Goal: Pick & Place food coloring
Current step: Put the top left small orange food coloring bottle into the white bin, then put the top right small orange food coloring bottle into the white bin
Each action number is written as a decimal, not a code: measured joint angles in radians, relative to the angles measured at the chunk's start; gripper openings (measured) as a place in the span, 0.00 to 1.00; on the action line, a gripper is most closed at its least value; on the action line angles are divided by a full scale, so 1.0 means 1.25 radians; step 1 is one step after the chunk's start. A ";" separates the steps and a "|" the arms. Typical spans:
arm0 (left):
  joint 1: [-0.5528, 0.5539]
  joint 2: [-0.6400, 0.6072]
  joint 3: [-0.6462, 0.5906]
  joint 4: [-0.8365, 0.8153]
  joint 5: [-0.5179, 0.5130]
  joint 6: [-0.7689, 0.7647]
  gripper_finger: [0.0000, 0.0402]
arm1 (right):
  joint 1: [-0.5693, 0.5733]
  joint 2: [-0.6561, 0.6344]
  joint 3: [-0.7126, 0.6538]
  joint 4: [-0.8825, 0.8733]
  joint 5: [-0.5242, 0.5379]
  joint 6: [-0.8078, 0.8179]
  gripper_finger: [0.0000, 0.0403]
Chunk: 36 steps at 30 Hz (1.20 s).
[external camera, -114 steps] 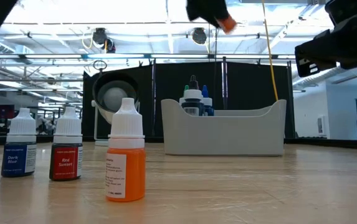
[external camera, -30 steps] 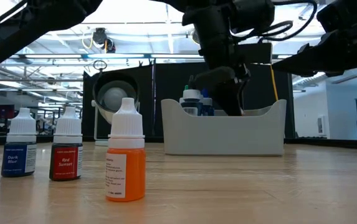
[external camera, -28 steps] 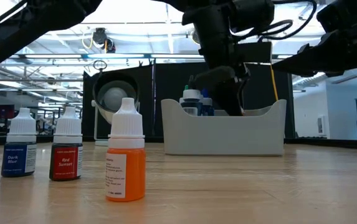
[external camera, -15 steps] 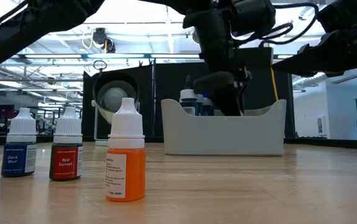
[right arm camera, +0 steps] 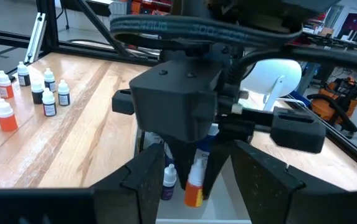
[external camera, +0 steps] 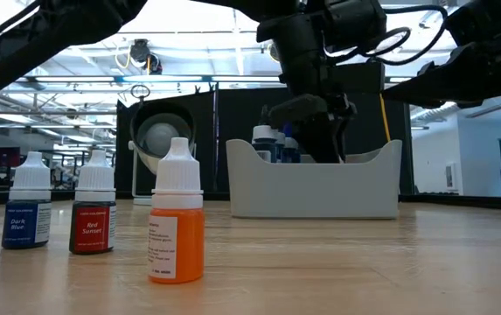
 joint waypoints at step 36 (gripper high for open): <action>-0.019 -0.025 0.008 0.045 0.003 -0.034 0.51 | 0.000 0.000 0.000 0.000 0.000 0.020 0.43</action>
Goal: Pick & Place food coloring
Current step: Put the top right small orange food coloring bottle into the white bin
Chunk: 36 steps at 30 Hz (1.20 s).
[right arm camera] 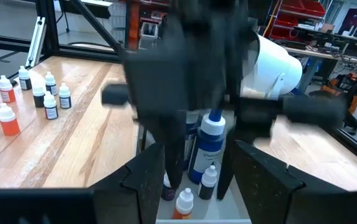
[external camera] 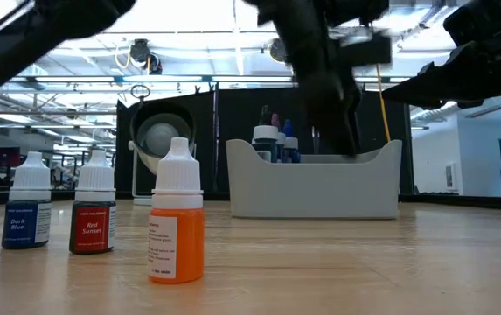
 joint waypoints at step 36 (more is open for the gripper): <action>-0.408 -0.892 -1.092 0.692 -0.173 -0.343 0.01 | 0.005 0.006 -0.014 0.036 -0.147 0.120 0.29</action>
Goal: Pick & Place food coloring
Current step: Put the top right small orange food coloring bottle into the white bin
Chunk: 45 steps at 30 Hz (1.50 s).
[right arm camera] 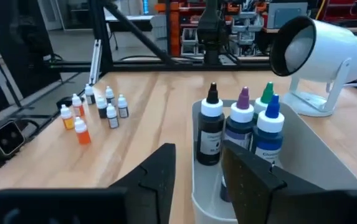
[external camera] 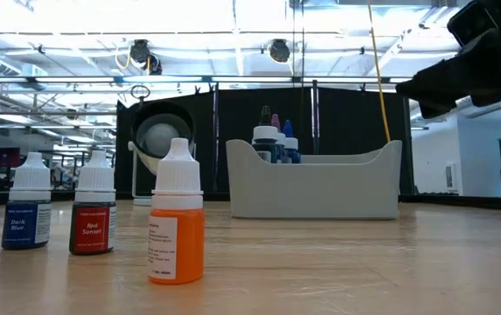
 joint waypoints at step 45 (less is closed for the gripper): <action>0.036 -0.649 -0.486 0.222 0.147 0.289 0.00 | 0.260 0.512 0.600 -0.248 0.205 -0.143 0.00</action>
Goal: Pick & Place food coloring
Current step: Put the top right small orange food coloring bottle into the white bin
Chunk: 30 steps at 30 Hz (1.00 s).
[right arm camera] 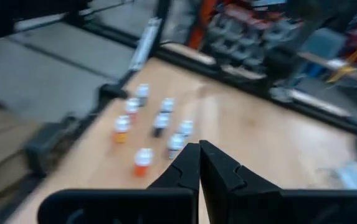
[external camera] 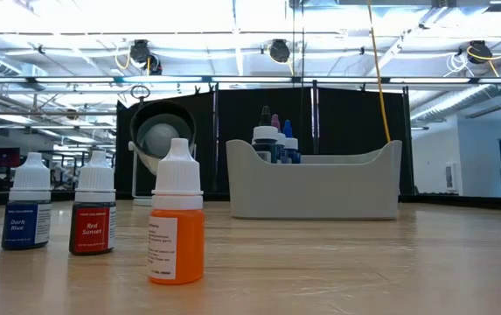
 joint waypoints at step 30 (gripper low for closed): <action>0.207 0.041 -0.296 0.308 0.067 -0.373 0.02 | -0.201 0.431 0.740 -0.649 -0.521 0.288 0.09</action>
